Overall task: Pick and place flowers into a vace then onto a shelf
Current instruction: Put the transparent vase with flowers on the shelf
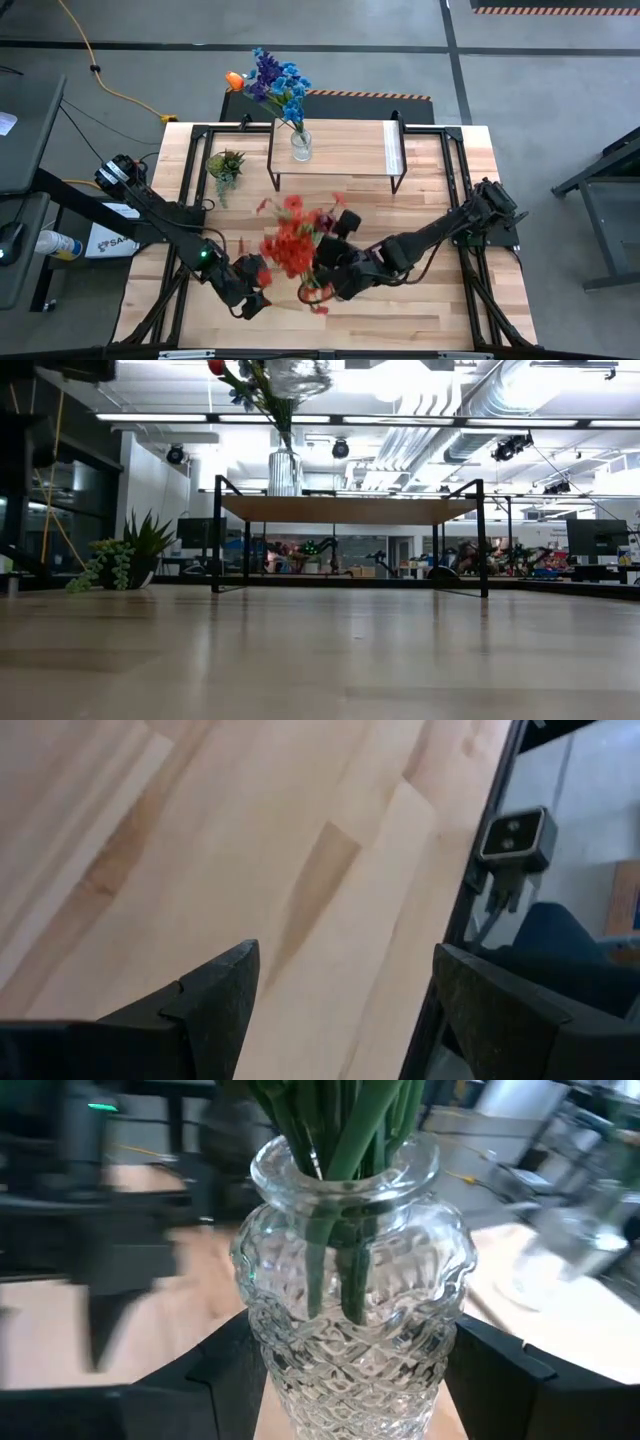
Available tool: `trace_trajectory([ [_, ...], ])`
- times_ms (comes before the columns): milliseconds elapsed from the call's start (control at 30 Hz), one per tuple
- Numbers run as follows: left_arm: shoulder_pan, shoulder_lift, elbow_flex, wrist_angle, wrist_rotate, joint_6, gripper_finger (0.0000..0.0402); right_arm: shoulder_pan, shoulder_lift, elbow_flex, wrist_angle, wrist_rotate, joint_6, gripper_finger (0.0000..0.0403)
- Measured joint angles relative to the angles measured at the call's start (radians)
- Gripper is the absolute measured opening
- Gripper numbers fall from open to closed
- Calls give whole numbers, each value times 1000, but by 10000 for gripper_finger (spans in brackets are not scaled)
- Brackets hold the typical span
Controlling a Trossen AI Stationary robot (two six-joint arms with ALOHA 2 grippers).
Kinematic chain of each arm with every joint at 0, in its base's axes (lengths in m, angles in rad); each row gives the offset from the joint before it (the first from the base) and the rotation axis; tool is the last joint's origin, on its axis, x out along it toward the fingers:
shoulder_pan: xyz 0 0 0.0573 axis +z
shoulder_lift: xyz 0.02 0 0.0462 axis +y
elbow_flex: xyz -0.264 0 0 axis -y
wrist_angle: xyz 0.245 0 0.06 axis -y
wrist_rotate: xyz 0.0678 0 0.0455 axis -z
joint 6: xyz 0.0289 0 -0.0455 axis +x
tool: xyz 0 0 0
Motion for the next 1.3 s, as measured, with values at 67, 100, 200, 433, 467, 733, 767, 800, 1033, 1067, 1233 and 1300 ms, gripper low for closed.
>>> trace_trajectory([
  [67, -21, 0, 0, 1, -16, -5, 330, -9, -12, 28, -83, 28, 34, 243],
  [100, -31, 0, 0, 2, -23, -8, 330, -13, -25, 36, -121, 47, 44, 243],
  [200, -55, 0, 0, 9, -47, -18, 330, -22, -85, 39, -222, 97, 92, 243],
  [433, -67, 0, 0, 44, -67, -9, 330, -25, -253, 33, -613, 205, 366, 243],
  [467, -67, 0, 0, 49, -70, -4, 330, -25, -278, 33, -656, 214, 394, 243],
  [733, -67, 0, 0, 51, -130, -1, 330, -46, -414, 32, -820, 268, 434, 243],
  [767, -67, 0, 0, 55, -139, -3, 330, -56, -429, 32, -840, 274, 434, 243],
  [800, -67, 0, 0, 59, -146, -3, 330, -68, -442, 32, -855, 280, 434, 243],
  [1033, -67, 0, 0, 106, -188, -1, 330, -157, -515, 32, -885, 282, 430, 243],
  [1067, -67, 0, 0, 105, -200, -1, 330, -167, -522, 32, -889, 283, 430, 243],
  [1233, -67, 0, 0, 105, -231, -3, 330, -203, -529, -3, -879, 287, 433, 243],
  [1300, -67, 0, 0, 106, -242, -3, 330, -213, -534, -55, -857, 278, 435, 243],
])
